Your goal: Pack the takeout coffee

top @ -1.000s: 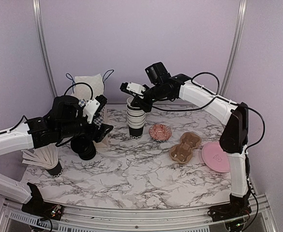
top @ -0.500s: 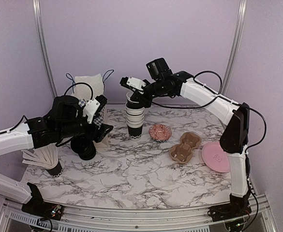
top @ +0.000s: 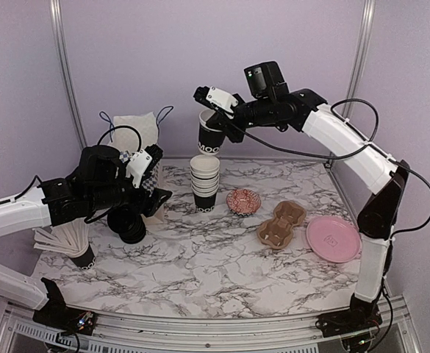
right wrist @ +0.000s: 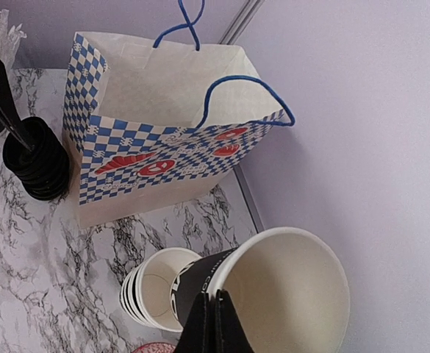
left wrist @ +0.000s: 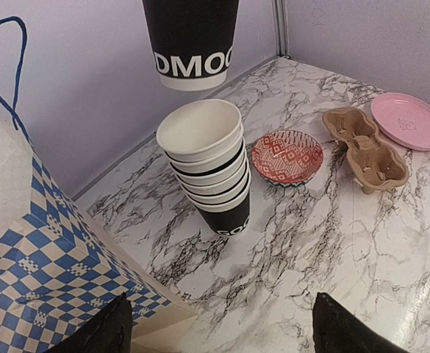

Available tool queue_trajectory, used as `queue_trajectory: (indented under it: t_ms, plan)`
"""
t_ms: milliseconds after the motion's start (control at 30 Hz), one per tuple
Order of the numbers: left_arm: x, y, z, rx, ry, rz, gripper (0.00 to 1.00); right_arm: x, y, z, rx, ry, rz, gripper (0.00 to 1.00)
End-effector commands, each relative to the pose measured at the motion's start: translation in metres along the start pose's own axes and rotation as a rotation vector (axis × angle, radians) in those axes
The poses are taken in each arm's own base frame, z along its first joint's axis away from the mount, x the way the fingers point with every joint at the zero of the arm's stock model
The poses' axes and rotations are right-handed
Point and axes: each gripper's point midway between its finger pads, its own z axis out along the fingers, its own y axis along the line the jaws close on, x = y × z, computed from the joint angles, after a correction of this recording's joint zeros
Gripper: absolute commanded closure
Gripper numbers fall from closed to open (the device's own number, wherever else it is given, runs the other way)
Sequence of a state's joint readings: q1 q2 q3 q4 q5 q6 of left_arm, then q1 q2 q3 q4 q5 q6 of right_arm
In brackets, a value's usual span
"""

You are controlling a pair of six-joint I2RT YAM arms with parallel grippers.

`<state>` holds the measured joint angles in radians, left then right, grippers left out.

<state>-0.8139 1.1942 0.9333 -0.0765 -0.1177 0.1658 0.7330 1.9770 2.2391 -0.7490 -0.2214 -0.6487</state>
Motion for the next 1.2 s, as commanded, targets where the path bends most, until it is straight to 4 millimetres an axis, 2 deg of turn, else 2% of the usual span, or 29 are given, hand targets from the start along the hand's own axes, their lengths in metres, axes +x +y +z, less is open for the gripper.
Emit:
queue_trajectory:
  t_ms: [0, 100, 167, 200, 267, 333, 433, 500, 600, 767, 933, 1167]
  plan:
    - [0.005, 0.003, -0.002, -0.018, 0.014, 0.014, 0.14, -0.011, 0.009, -0.027, -0.014, -0.028, -0.010, 1.00]
    - [0.004, 0.003, -0.003, -0.020, 0.013, 0.015, 0.15, -0.005, 0.035, -0.043, -0.095, -0.049, -0.019, 1.00]
    - [0.002, 0.004, -0.005, -0.025, 0.012, 0.015, 0.15, 0.007, 0.061, -0.053, -0.163, -0.072, -0.033, 1.00]
    - [0.003, 0.007, -0.006, -0.037, 0.017, 0.015, 0.15, 0.009, 0.074, -0.066, -0.189, -0.100, -0.044, 1.00]
    - [0.005, 0.011, -0.007, -0.059, 0.041, 0.012, 0.17, 0.029, 0.107, -0.073, -0.285, -0.109, -0.066, 1.00]
    - [0.008, 0.016, -0.006, -0.087, 0.086, 0.001, 0.18, 0.049, 0.139, -0.075, -0.382, -0.104, -0.058, 1.00]
    - [0.009, 0.022, -0.005, -0.136, 0.169, -0.020, 0.21, 0.078, 0.180, -0.066, -0.452, -0.053, -0.088, 1.00]
    - [0.021, 0.022, -0.003, -0.152, 0.244, -0.058, 0.24, 0.088, 0.200, -0.063, -0.465, -0.031, -0.116, 1.00]
    - [0.049, 0.018, 0.000, -0.161, 0.356, -0.122, 0.27, 0.095, 0.220, -0.058, -0.450, -0.022, -0.155, 1.00]
    - [0.075, 0.022, -0.003, -0.221, 0.422, -0.178, 0.32, 0.109, 0.241, -0.047, -0.441, -0.011, -0.187, 1.00]
    - [0.090, 0.034, -0.009, -0.303, 0.459, -0.161, 0.33, 0.114, 0.266, -0.051, -0.495, -0.028, -0.204, 1.00]
    - [0.105, 0.035, -0.007, -0.326, 0.514, -0.151, 0.33, 0.120, 0.296, -0.053, -0.557, -0.040, -0.221, 1.00]
